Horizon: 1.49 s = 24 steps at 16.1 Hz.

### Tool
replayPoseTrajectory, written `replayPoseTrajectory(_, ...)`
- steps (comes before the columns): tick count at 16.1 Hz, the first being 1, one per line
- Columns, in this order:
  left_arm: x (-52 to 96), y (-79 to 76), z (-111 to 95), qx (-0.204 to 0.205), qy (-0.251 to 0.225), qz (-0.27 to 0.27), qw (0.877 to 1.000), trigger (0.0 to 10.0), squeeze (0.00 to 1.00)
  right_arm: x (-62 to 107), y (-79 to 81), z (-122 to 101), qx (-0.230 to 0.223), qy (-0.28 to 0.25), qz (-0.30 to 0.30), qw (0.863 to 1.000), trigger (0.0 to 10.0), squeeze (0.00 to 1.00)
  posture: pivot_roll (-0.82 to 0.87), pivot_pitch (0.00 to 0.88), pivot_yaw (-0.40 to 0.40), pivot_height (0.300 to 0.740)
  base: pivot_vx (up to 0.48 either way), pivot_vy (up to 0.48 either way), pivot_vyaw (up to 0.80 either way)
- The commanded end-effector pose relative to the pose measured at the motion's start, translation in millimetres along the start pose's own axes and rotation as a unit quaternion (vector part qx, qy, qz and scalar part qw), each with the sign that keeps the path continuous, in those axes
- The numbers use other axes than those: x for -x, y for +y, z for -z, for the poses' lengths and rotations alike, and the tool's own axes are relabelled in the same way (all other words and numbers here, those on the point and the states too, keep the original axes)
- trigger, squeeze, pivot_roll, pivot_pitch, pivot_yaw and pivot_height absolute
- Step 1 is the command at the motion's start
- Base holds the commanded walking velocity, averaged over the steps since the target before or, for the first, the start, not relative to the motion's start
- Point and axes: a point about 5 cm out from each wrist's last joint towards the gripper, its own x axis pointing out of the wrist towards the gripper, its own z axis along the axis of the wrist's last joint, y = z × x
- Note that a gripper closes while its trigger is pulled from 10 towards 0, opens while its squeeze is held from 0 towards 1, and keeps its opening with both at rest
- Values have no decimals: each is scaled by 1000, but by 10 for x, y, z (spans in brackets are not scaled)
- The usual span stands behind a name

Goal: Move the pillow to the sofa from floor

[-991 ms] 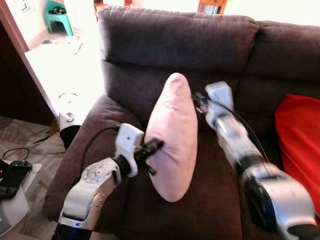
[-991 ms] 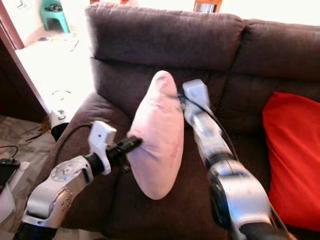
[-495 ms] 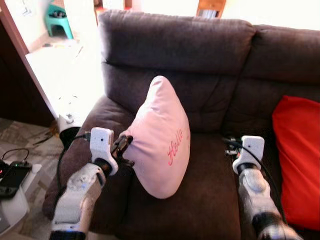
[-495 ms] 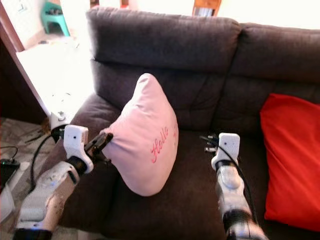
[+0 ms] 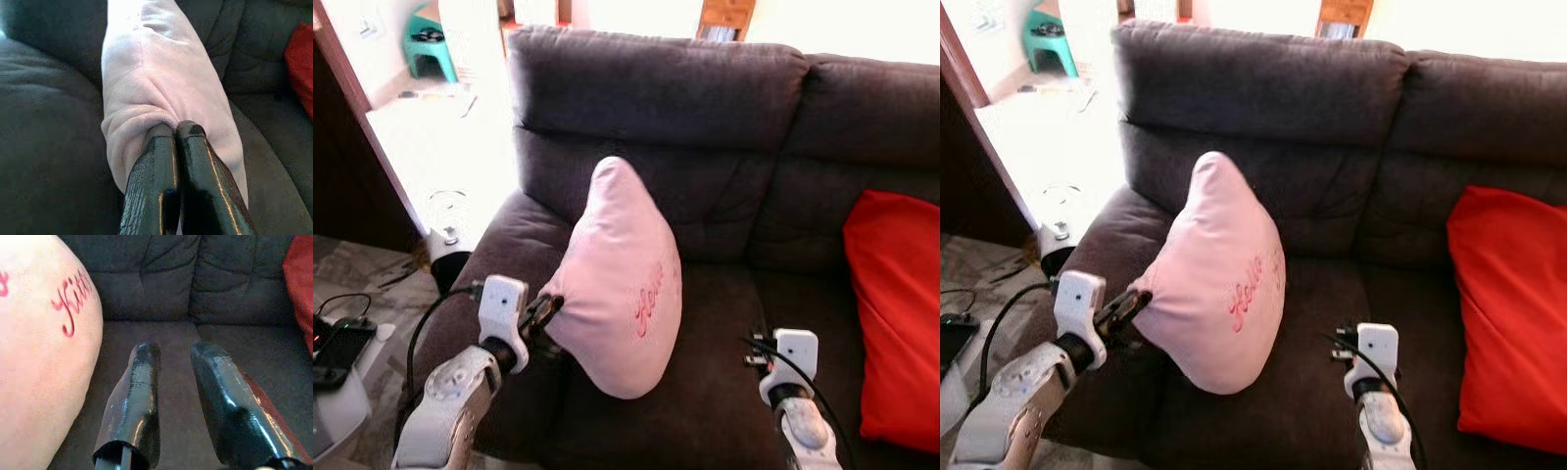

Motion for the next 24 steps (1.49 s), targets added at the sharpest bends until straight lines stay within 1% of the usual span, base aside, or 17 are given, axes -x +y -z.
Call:
replayPoseTrajectory(1,24,-27,-7,-4,-11,-1,1000,10000,0,56,22,40,-7,4,2,1000,10000,0,72,0,-62,740,0,0,0)
replayPoseTrajectory(2,42,-32,21,-3,-6,0,1000,10000,0,71,31,59,-5,9,0,1000,10000,0,74,0,-64,740,0,0,0)
replayPoseTrajectory(3,81,-26,91,-18,11,-2,1000,10000,0,84,28,77,-5,13,0,1000,10000,0,74,0,-65,740,0,0,0)
replayPoseTrajectory(5,115,64,113,-18,7,-39,999,10000,0,88,-3,81,-5,12,6,1000,10000,0,70,1,-66,740,0,0,0)
replayPoseTrajectory(6,152,266,86,-29,-13,-130,991,10000,0,91,-45,73,-5,10,11,1000,10000,0,70,2,-65,740,0,0,0)
replayPoseTrajectory(7,186,346,63,-23,-27,-165,986,10000,0,93,-63,73,-4,11,13,1000,10000,0,67,2,-69,740,0,0,0)
replayPoseTrajectory(9,268,445,24,-30,-50,-216,975,10000,0,94,-69,73,-2,13,13,1000,10000,0,70,6,-72,740,0,0,0)
replayPoseTrajectory(11,356,513,19,-22,-61,-250,966,10000,0,88,-69,71,-2,13,12,1000,10000,0,74,10,-75,740,0,0,0)
replayPoseTrajectory(14,375,498,76,-26,-53,-247,967,10000,0,76,-60,67,-3,14,9,1000,10000,0,75,14,-78,740,0,0,0)
replayPoseTrajectory(15,372,495,114,-21,-43,-241,969,10000,0,74,-61,69,-3,15,8,1000,10000,0,73,18,-79,740,0,0,0)
replayPoseTrajectory(16,357,462,181,-26,-24,-218,975,10000,0,70,-62,75,-2,17,7,1000,10000,0,70,19,-78,740,0,0,0)
replayPoseTrajectory(17,345,425,222,-21,-12,-199,980,10000,0,69,-63,74,-2,18,7,1000,10000,0,70,19,-78,740,0,0,0)
replayPoseTrajectory(18,338,397,252,-25,-2,-184,983,10000,0,68,-64,74,-2,18,8,1000,10000,0,71,20,-78,740,0,0,0)
replayPoseTrajectory(19,333,404,335,-58,20,-194,979,10000,0,68,-75,70,-1,15,12,1000,10000,0,69,21,-77,740,0,0,0)
replayPoseTrajectory(20,330,418,354,-61,22,-203,977,10000,0,68,-78,71,-1,15,13,1000,10000,0,70,19,-77,740,0,0,0)
replayPoseTrajectory(23,259,415,389,-40,11,-221,974,10000,0,68,-72,85,-2,18,12,1000,10000,0,67,17,-76,740,0,0,0)
replayPoseTrajectory(24,225,431,385,-45,8,-231,972,10000,0,65,-59,86,-3,19,12,1000,10000,0,64,16,-75,740,0,0,0)
